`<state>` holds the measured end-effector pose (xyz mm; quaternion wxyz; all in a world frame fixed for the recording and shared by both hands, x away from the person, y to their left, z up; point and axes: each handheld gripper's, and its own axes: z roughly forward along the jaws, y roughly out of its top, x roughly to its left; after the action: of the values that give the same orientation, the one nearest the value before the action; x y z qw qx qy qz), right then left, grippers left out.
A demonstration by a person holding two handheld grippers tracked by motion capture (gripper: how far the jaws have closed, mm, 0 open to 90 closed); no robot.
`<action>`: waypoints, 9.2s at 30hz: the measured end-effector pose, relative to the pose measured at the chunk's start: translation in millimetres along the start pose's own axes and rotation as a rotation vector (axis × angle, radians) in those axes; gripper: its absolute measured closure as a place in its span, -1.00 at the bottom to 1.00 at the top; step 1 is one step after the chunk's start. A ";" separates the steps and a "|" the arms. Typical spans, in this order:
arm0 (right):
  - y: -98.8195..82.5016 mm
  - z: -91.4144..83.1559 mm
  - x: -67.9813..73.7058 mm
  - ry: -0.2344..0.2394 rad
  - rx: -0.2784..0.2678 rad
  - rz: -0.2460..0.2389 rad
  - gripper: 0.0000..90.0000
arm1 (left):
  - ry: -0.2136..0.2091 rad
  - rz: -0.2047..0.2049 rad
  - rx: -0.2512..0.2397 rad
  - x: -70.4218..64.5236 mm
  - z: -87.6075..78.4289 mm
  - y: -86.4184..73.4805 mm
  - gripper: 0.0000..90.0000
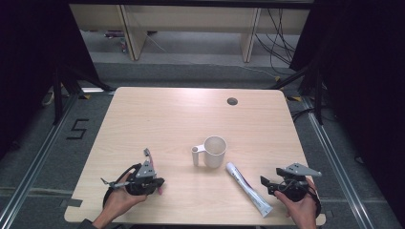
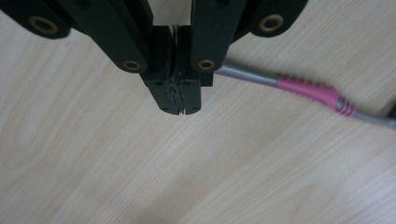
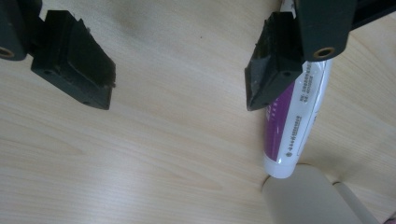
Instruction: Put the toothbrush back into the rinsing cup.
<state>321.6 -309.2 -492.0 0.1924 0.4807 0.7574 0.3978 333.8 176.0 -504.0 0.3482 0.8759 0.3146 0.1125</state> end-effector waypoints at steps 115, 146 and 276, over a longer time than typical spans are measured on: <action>-0.1 -1.7 3.4 0.024 -0.029 0.063 -0.43 | 0.096 0.034 -0.062 46.8 -19.6 75.9 0.84; 0.4 -2.7 -0.8 0.000 -0.022 0.009 -0.43 | 0.021 -0.127 -0.631 11.4 -13.4 80.9 0.83; -0.3 -2.5 0.1 0.014 -0.029 0.011 -0.43 | 0.010 -0.061 -0.624 -7.3 30.2 91.6 -0.18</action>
<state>319.7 -310.2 -490.7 0.1920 0.4793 0.7502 0.4131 384.0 103.8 -463.6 0.6019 0.7163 0.2926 0.1974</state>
